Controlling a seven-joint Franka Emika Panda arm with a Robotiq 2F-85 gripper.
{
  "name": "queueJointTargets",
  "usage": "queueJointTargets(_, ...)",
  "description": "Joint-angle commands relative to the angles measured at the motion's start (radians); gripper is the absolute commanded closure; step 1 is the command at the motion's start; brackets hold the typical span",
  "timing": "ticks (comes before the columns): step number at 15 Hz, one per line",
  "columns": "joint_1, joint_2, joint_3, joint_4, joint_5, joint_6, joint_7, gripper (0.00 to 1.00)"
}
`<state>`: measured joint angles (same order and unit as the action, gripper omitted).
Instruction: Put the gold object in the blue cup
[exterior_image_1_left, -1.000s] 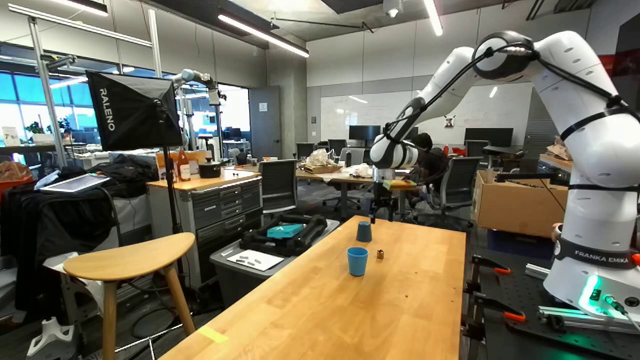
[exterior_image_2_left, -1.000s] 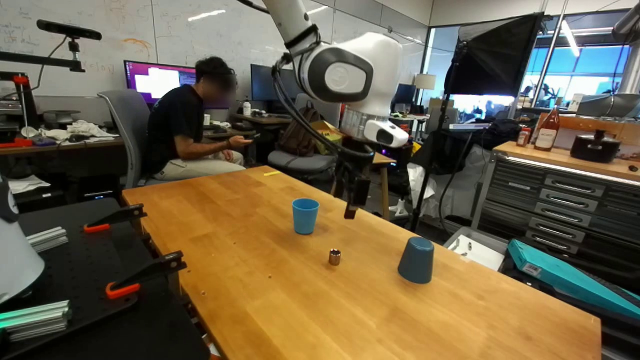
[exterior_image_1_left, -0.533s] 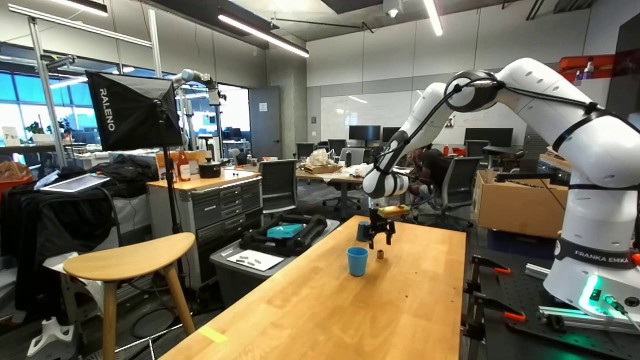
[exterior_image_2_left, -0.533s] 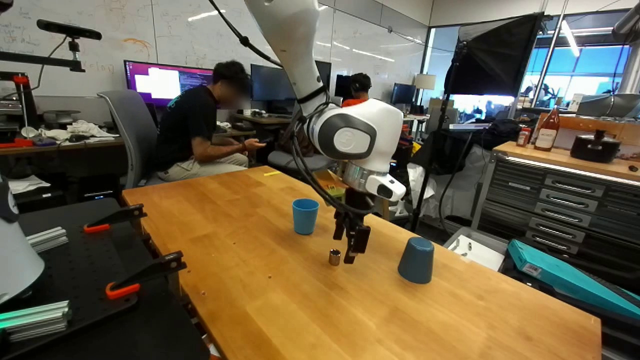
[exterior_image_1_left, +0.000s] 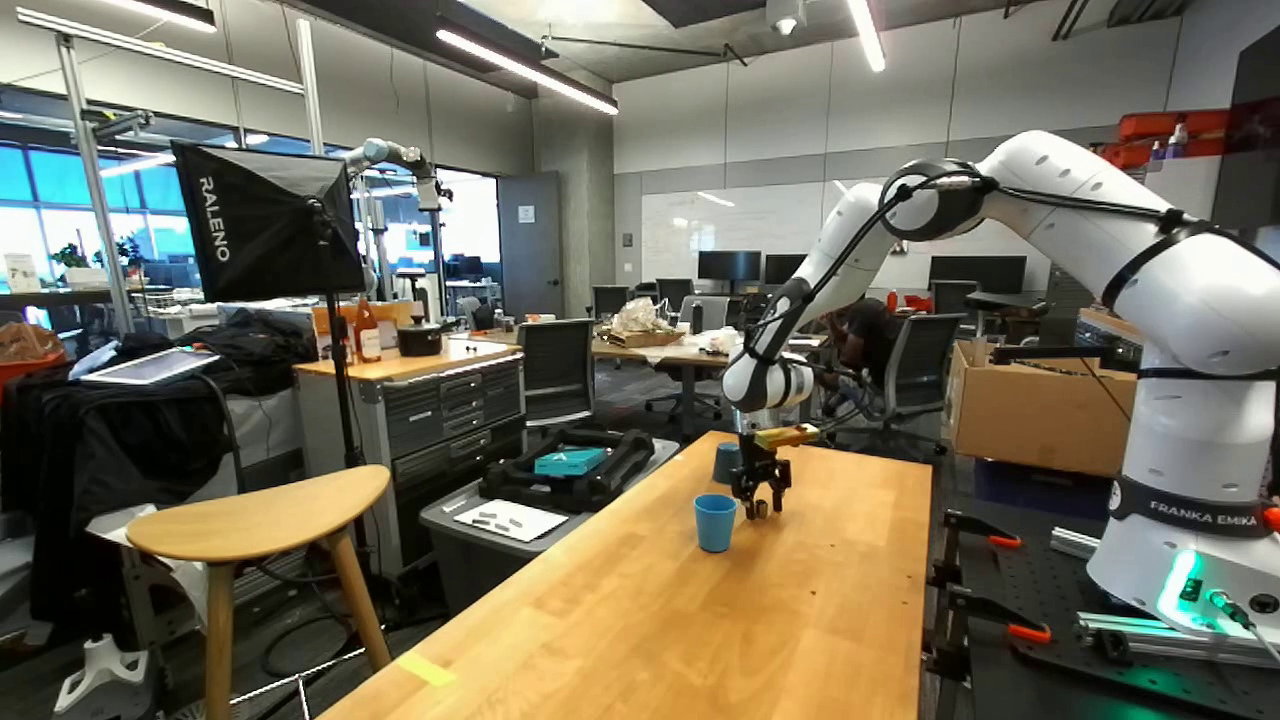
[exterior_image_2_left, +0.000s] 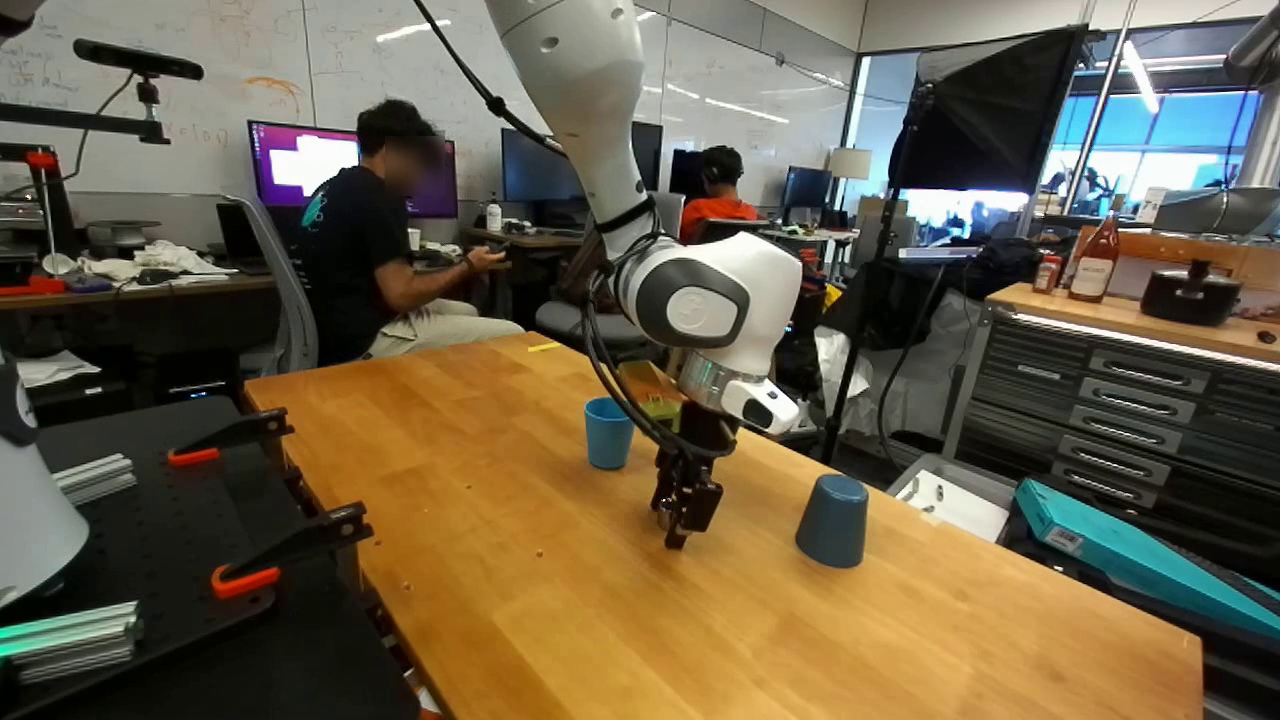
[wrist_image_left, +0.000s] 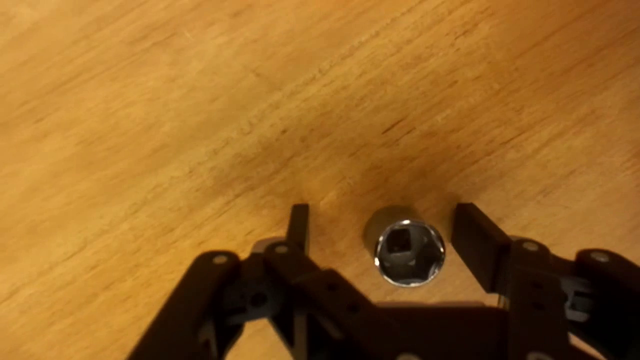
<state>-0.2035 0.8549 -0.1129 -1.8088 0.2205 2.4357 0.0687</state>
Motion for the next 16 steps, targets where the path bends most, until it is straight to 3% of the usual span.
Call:
queueJointTargets(1, -0.04, 0.035, 0.018, 0.066, 0.016, -0.059, 0.009, 0.58)
queueJointTargets(6, -0.079, 0.009, 0.033, 0.08, 0.043, -0.112, -0.002, 0.94)
queueJointTargets(7, -0.088, -0.01, 0.044, 0.08, 0.054, -0.126, -0.011, 0.9)
queueJointTargets(12, -0.119, -0.174, 0.143, 0.058, 0.142, -0.228, -0.106, 0.9)
queueJointTargets(16, -0.095, -0.236, 0.198, 0.08, 0.221, -0.378, -0.161, 0.9)
